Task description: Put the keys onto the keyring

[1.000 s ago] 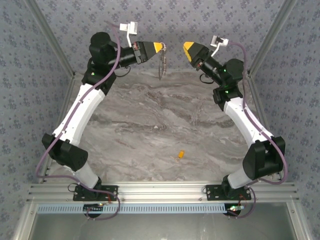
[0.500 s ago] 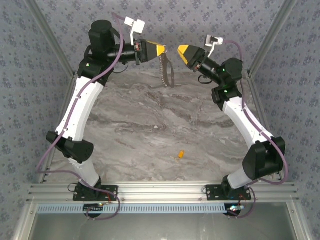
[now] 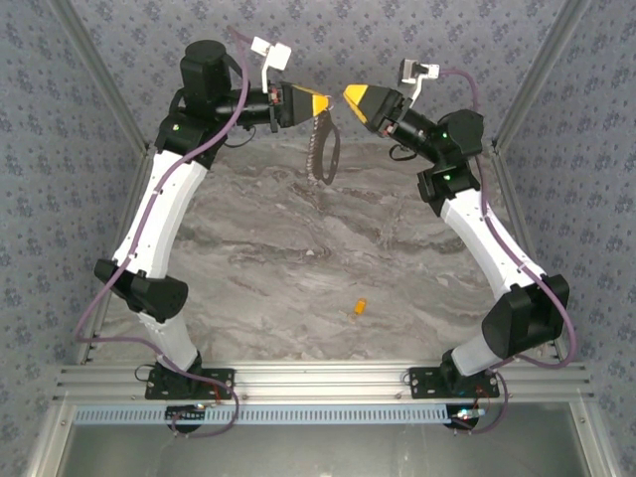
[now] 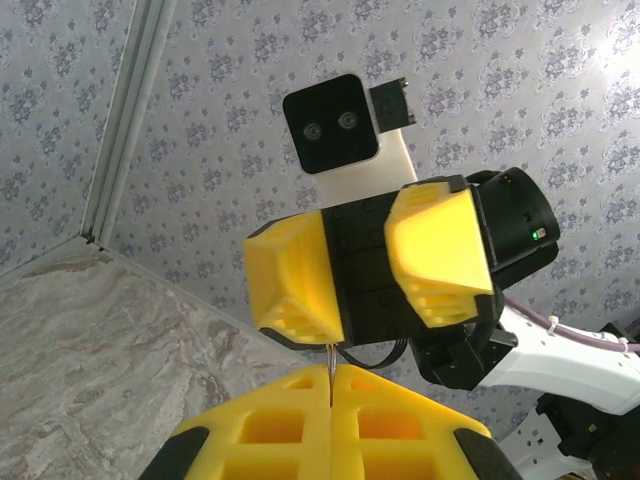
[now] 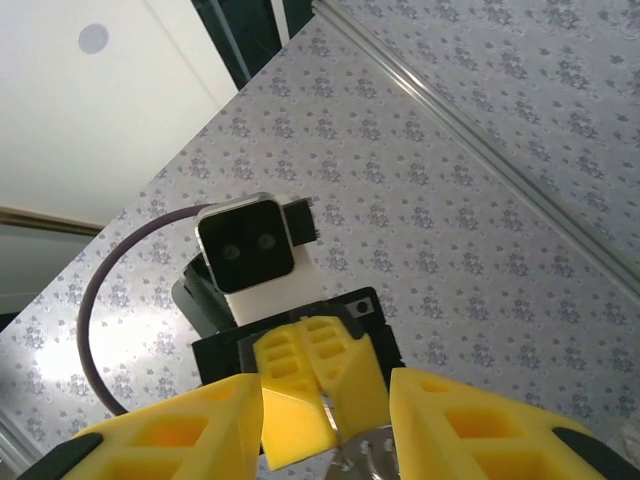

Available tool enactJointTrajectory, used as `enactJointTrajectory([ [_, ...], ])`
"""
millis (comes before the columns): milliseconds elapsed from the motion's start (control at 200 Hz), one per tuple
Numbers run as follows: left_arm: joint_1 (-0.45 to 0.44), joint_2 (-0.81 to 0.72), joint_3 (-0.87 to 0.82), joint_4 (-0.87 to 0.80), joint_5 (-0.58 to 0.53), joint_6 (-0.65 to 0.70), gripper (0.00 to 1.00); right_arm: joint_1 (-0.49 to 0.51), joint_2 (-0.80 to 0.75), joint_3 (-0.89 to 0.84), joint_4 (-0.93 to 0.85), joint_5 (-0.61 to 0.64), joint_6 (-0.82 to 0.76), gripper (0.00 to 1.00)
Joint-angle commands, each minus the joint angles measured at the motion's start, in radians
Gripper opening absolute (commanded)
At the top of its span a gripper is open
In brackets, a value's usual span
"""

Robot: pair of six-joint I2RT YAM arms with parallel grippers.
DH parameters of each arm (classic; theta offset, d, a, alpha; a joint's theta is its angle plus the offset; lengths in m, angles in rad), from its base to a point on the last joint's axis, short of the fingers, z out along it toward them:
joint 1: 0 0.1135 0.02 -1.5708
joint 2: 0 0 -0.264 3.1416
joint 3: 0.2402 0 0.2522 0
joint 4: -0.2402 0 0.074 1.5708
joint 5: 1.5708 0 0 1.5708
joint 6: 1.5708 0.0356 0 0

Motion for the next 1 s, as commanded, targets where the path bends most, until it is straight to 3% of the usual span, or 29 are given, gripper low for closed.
enactJointTrajectory([
  [0, -0.005, 0.007, 0.044, 0.026, 0.032, 0.014, 0.0, 0.01, 0.017, 0.045, 0.009, -0.033, -0.024, 0.39],
  [739, -0.007, 0.021, 0.054, 0.039, 0.035, 0.006, 0.0, 0.044, 0.028, 0.033, -0.011, -0.072, -0.034, 0.33],
  [994, -0.011, 0.022, 0.055, 0.041, 0.036, 0.003, 0.0, 0.049, 0.036, 0.045, -0.016, -0.075, -0.035, 0.13],
])
